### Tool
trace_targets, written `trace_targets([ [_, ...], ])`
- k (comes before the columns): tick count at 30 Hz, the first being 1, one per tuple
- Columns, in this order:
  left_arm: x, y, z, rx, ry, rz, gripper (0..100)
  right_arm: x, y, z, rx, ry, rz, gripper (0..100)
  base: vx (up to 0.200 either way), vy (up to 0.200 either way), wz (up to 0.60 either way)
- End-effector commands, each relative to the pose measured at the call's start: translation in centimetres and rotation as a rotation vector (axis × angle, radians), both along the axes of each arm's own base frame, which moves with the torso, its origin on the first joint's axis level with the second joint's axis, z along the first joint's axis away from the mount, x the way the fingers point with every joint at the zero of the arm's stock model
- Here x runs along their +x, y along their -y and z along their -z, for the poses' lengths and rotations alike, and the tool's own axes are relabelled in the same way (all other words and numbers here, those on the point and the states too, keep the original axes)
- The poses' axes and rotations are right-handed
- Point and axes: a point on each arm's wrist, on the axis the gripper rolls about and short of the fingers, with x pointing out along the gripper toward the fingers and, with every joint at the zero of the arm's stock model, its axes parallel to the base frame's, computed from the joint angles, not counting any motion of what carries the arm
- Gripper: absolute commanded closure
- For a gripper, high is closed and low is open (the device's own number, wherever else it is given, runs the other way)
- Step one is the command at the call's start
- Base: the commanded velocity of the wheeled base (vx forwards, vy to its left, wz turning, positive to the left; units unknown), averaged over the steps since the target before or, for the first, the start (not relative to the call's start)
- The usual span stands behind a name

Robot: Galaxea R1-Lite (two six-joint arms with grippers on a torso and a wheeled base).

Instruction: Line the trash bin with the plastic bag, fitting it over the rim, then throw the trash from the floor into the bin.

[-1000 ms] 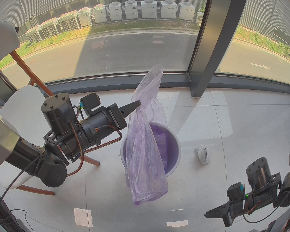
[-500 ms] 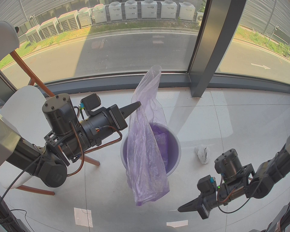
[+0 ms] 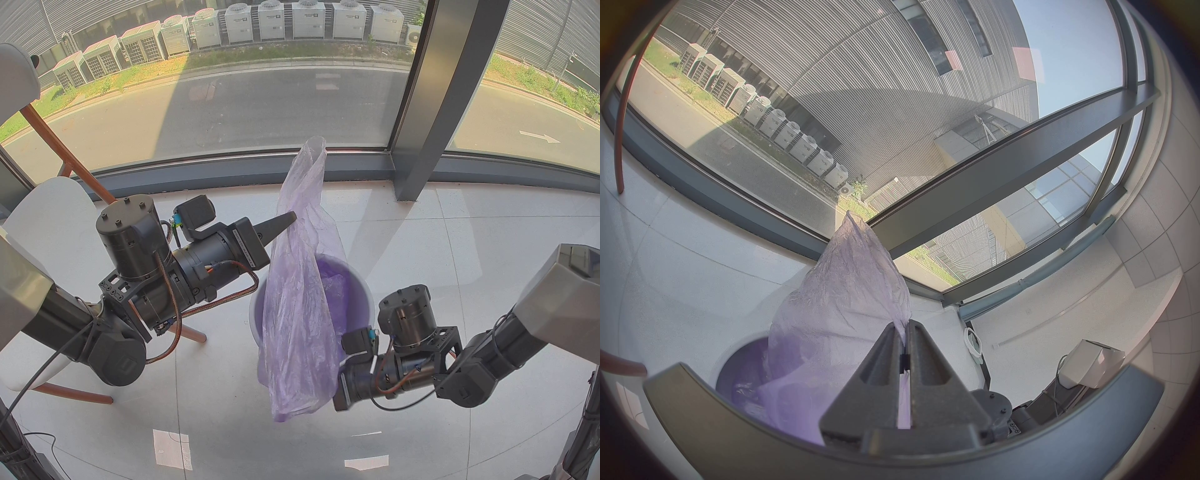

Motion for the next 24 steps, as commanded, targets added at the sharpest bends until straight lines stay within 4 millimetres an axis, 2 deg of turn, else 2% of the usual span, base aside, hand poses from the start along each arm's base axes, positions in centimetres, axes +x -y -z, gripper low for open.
trace_targets([
  [1, 0.2, 0.5, 0.3, 0.002, -0.003, 0.012, 100, 3.9, -3.4, -0.7, 0.2, -0.021, 0.186, 100, 0.0, 0.0, 0.0],
  [5, 0.2, 0.5, 0.4, 0.005, -0.006, 0.015, 100, 5.8, -3.5, -0.5, 0.23, 0.039, 0.331, 100, 0.0, 0.0, 0.0],
  [6, 0.2, 0.5, 0.4, 0.005, -0.006, 0.016, 100, 7.1, -3.0, 0.4, 0.227, 0.099, 0.417, 100, 0.0, 0.0, 0.0],
  [12, 0.5, 0.7, 1.1, 0.018, -0.02, 0.017, 100, 9.3, -0.4, 0.4, 0.197, 0.242, 0.474, 100, 0.0, 0.0, 0.0],
  [15, 0.2, 1.2, 1.2, 0.021, -0.024, 0.031, 100, 9.7, 0.6, 0.1, 0.161, 0.294, 0.478, 100, 0.0, 0.0, 0.0],
  [17, 0.2, 1.4, 1.5, 0.025, -0.03, 0.034, 100, 8.7, 0.9, -0.2, 0.132, 0.281, 0.467, 100, 0.0, 0.0, 0.0],
  [22, 0.2, 1.8, 1.8, 0.029, -0.037, 0.045, 100, 4.1, 0.7, -0.4, 0.053, 0.209, 0.387, 100, 0.0, 0.0, 0.0],
  [23, 0.4, 1.9, 2.4, 0.04, -0.051, 0.043, 100, 1.7, 0.4, -0.3, 0.025, 0.188, 0.335, 100, 0.0, 0.0, 0.0],
  [24, 0.5, 1.9, 2.7, 0.044, -0.057, 0.041, 100, 0.6, 0.4, -0.3, 0.014, 0.181, 0.311, 100, 0.0, 0.0, 0.0],
])
